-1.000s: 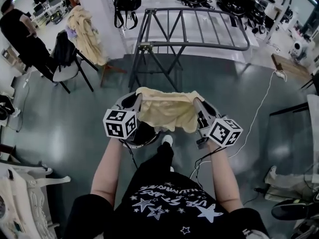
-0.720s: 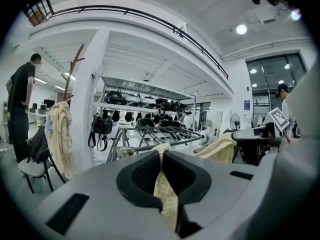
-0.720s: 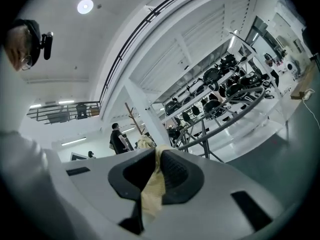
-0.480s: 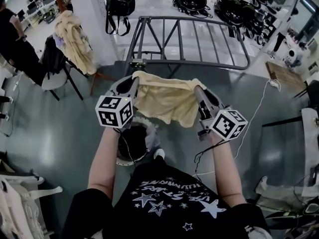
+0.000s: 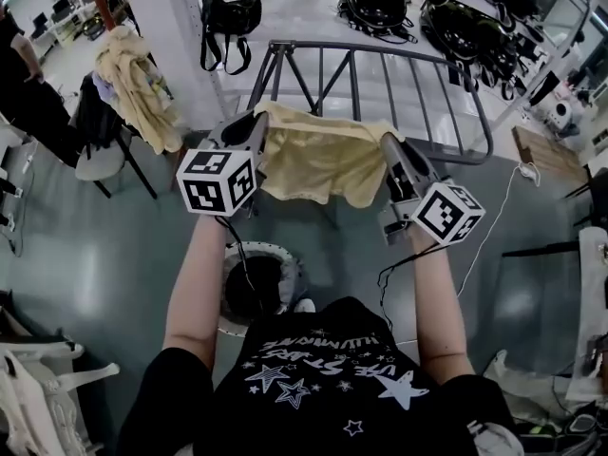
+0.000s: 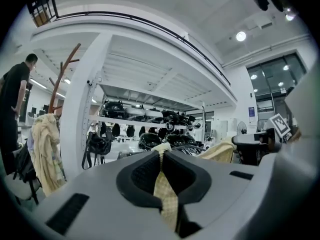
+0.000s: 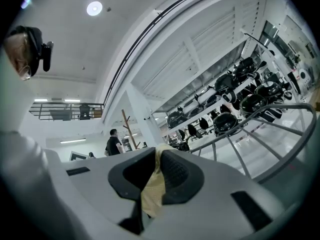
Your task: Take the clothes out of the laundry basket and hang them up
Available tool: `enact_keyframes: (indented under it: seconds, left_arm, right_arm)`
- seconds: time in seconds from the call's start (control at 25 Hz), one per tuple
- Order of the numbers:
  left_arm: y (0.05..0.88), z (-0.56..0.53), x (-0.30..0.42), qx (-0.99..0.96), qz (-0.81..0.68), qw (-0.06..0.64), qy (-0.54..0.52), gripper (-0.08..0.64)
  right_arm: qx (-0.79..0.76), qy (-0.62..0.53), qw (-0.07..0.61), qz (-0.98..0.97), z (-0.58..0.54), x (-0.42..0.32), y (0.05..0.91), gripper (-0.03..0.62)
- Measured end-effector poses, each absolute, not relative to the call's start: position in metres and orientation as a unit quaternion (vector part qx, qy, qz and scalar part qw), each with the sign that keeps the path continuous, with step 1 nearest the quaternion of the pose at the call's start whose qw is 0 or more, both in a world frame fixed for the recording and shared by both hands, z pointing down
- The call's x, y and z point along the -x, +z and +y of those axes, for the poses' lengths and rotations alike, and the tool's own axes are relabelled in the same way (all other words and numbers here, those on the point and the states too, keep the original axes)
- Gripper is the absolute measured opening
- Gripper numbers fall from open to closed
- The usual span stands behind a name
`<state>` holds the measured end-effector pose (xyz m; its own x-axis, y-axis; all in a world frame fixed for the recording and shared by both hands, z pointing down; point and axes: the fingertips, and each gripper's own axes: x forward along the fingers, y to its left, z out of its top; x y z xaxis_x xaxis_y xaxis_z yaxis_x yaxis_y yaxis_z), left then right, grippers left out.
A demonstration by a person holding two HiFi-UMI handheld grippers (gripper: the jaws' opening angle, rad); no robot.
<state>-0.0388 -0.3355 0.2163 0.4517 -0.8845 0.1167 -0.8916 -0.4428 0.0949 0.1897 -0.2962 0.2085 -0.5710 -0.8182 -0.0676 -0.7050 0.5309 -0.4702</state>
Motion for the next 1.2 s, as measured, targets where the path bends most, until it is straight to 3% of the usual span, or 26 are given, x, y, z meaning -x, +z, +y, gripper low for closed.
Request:
enact_keyframes:
  seconds: [1.2]
  left_arm:
    - [0.25, -0.626, 0.057, -0.812, -0.559, 0.148, 0.079, 0.035]
  right_arm:
    - [0.457, -0.277, 0.105, 0.839, -0.61, -0.17, 0.237, 0.038]
